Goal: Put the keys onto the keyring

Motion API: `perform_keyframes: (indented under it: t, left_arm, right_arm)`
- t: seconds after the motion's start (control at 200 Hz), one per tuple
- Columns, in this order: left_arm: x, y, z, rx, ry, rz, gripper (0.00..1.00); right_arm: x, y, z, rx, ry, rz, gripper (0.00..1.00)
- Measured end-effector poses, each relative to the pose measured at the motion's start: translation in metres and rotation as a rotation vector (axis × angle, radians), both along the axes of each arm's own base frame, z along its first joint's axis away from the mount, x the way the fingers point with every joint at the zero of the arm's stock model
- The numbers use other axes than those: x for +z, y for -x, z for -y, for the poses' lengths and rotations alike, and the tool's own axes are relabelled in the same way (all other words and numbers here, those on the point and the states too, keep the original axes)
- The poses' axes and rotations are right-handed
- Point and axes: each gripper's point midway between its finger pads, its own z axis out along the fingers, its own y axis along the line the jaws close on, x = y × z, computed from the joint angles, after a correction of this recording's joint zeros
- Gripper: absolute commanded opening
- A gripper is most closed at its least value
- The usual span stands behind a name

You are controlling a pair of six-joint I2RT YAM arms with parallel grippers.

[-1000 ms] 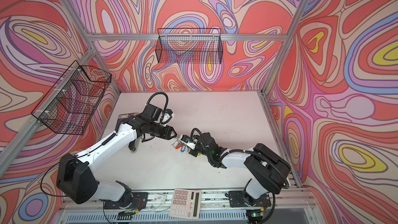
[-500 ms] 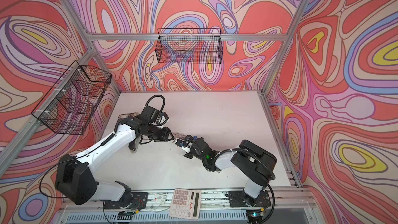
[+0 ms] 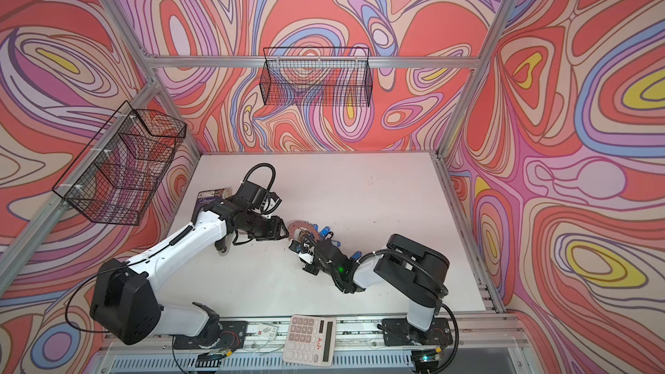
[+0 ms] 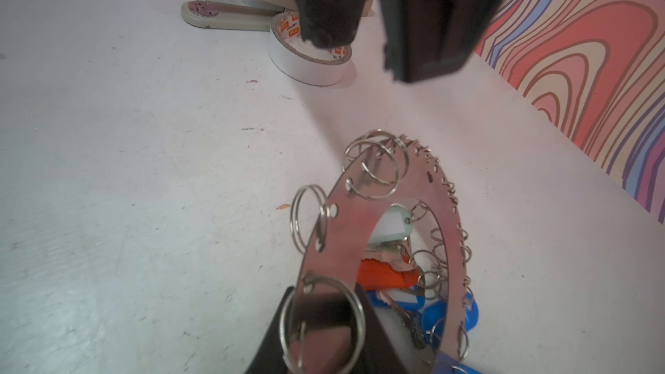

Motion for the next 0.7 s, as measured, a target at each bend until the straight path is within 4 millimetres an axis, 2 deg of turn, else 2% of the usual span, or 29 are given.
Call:
perform_keyframes:
  t: [0.701]
  left_arm:
    - [-0.013,0.002,-0.005,0.01,-0.01,0.009,0.49]
  right_arm:
    - [0.0,0.007,-0.007,-0.021,-0.089,-0.143,0.28]
